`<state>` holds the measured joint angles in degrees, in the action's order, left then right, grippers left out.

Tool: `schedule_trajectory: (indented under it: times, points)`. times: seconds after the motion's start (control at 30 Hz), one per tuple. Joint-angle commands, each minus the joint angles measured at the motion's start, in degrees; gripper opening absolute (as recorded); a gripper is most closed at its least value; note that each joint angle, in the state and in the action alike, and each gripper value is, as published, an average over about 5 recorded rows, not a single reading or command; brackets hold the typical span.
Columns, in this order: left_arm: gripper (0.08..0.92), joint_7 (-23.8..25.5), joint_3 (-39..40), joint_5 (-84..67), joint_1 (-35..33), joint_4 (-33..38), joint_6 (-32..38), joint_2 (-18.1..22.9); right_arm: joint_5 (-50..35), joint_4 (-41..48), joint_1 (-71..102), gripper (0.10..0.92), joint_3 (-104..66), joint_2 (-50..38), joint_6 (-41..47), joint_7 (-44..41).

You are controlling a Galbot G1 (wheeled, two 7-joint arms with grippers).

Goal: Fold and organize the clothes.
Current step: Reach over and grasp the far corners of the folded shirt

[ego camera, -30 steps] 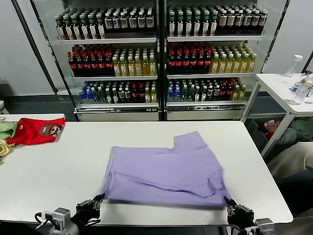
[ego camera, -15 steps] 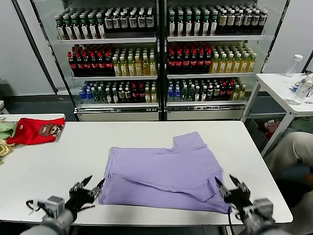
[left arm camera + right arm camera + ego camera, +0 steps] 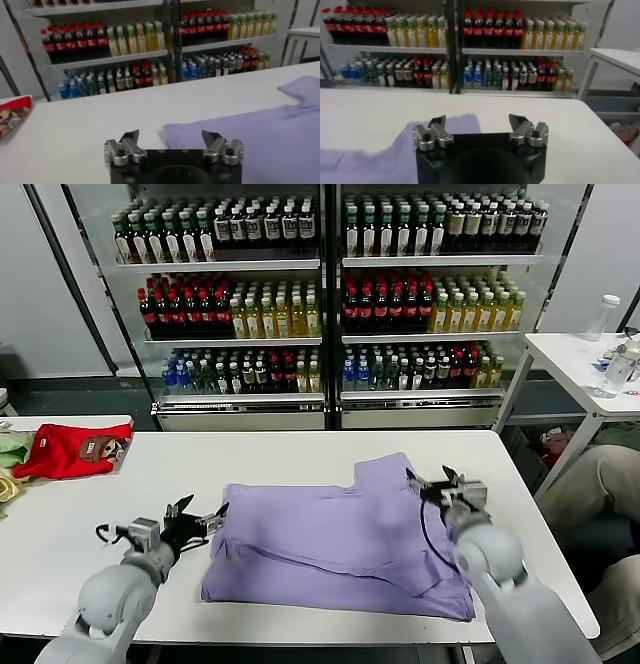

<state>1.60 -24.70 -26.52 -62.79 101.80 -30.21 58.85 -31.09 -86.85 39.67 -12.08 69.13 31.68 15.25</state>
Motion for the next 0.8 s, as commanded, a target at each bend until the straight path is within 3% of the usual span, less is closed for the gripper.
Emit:
schedule_trajectory:
  times: [0.03, 0.23, 0.67, 0.8]
  points:
    - [0.823, 1.94, 5.36, -0.16, 13.3, -15.61, 1.15, -0.03, 2.52, 19.32, -14.26, 0.823, 4.16, 7.77, 0.4, 0.28]
    - [0.823, 4.34, 6.13, -0.25, 15.33, -19.96, 2.35, 0.47, 7.52, 27.62, -15.49, 0.823, 3.68, 11.81, -1.22, -0.22]
    - [0.823, 6.2, 7.58, 0.13, 17.67, -24.44, 3.9, 2.37, 7.03, 28.33, -14.9, 0.823, 4.24, 11.51, -1.21, 0.65]
    - [0.805, 6.57, 7.67, 0.0, 17.24, -24.24, 3.01, 1.9, 3.59, 28.04, -14.64, 0.787, 4.02, 10.49, -0.83, 1.87]
